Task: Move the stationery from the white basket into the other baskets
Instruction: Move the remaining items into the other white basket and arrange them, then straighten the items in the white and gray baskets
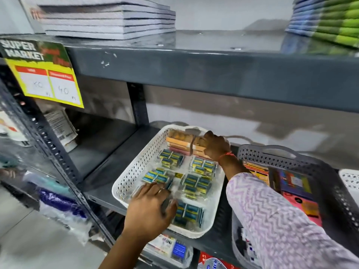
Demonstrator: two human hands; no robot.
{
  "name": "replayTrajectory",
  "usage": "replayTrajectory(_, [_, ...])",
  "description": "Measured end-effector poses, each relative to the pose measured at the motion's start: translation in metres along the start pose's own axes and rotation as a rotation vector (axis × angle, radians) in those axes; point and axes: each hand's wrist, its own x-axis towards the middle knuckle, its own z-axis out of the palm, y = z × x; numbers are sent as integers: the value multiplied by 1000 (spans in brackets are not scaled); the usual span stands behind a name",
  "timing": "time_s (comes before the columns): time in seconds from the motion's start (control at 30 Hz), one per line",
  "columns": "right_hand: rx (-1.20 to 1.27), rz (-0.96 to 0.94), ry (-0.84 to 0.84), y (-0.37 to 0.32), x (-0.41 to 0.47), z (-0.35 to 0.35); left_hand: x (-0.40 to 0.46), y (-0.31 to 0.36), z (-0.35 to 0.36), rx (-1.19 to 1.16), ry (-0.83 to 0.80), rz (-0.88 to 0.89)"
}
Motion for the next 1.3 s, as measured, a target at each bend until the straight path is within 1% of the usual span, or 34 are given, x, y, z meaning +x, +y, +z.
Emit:
replayTrajectory(0.07, [110, 27, 16, -2, -8, -1, -2, 1, -2, -10, -28, -8])
replayTrajectory(0.1, [226, 11, 89, -3, -10, 0, -3, 5, -9, -43, -46, -25])
replayTrajectory(0.13, [396, 24, 204, -7, -17, -3, -2, 8, -14, -78, -108, -43])
replayTrajectory(0.17, [620, 70, 300, -12, -24, -1, 0, 10, -22, -137, -181, -56])
replayTrajectory(0.2, [857, 151, 333, -17, -35, 1, 5, 13, -29, -263, -257, -86])
replayTrajectory(0.23, [1073, 224, 325, -22, -46, 5, 14, 15, -34, -458, -318, -138])
replayTrajectory(0.27, [1251, 300, 291, -24, -54, 11, 25, 14, -36, -672, -330, -189])
replayTrajectory(0.3, [1351, 385, 227, -25, -64, 12, 36, 13, -36, -850, -326, -243])
replayTrajectory(0.33, [1394, 462, 155, -25, -72, 15, 47, 12, -34, -965, -329, -305])
replayTrajectory(0.4, [1397, 579, 55, -21, -84, 21, 67, 14, -27, -1008, -373, -389])
replayTrajectory(0.5, [1437, 642, -47, -23, -97, 36, 85, 24, -14, -969, -482, -458])
replayTrajectory(0.63, [1476, 716, -180, -30, -103, 43, 92, 30, -3, -877, -512, -530])
replayTrajectory(0.73, [1452, 738, -185, -33, -102, 47, 94, 29, 6, -872, -506, -565])
replayTrajectory(0.93, [1443, 735, -203, -38, -106, 56, 90, 18, 13, -1066, -521, -592])
replayTrajectory(1.03, [1417, 693, -210, -37, -107, 52, 91, 20, 11, -1050, -520, -580])
replayTrajectory(1.1, [1377, 638, -166, -36, -101, 48, 95, 26, 6, -933, -489, -517])
replayTrajectory(1.13, [1344, 602, -117, -36, -98, 45, 98, 31, 1, -874, -449, -464])
replayTrajectory(1.2, [1278, 553, -28, -35, -90, 36, 106, 39, -5, -837, -382, -373])
replayTrajectory(1.3, [1202, 625, 38, -30, -77, 28, 121, 49, -3, -847, -414, -362])
